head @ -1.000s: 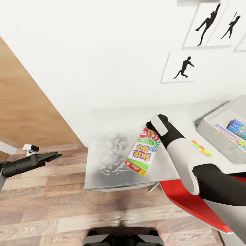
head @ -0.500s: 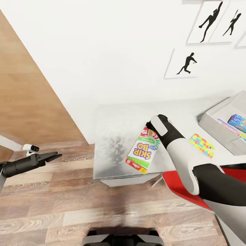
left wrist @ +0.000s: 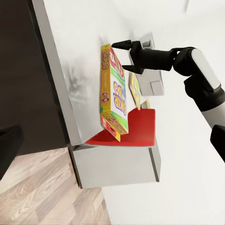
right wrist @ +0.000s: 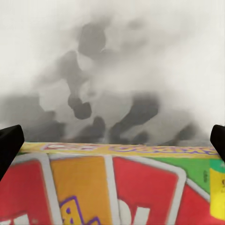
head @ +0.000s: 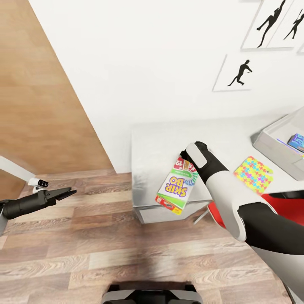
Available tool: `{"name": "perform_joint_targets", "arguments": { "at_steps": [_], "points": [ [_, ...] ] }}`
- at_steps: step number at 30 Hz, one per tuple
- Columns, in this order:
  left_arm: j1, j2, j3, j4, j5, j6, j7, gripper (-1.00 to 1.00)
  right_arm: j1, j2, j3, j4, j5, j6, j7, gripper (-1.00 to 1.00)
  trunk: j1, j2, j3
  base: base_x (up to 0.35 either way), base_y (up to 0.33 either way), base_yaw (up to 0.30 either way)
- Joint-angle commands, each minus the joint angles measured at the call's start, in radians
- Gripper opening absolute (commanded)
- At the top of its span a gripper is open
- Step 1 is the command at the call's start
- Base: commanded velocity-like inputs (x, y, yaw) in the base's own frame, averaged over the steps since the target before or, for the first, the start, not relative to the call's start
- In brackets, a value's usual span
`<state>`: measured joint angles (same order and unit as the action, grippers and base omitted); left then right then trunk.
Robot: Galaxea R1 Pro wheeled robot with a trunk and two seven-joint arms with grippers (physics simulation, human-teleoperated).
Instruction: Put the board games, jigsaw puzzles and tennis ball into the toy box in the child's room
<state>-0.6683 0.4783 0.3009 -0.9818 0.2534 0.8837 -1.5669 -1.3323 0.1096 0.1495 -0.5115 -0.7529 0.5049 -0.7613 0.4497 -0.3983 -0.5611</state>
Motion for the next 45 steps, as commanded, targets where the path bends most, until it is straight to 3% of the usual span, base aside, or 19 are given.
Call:
{"name": "perform_joint_targets", "arguments": {
  "at_steps": [1,45],
  "points": [
    [-0.001,0.0,0.0,0.0,0.0,0.011,-0.004,1.0,-0.001,-0.001,0.005,-0.001,-0.008,0.004,-0.007,1.0,0.0,-0.002,-0.001,-0.13,0.107,0.0],
    [-0.001,0.0,0.0,0.002,0.0,0.011,-0.004,1.0,-0.001,-0.001,0.004,-0.001,-0.008,0.004,-0.007,1.0,0.0,-0.002,-0.001,-0.058,0.022,0.0]
  ]
}}
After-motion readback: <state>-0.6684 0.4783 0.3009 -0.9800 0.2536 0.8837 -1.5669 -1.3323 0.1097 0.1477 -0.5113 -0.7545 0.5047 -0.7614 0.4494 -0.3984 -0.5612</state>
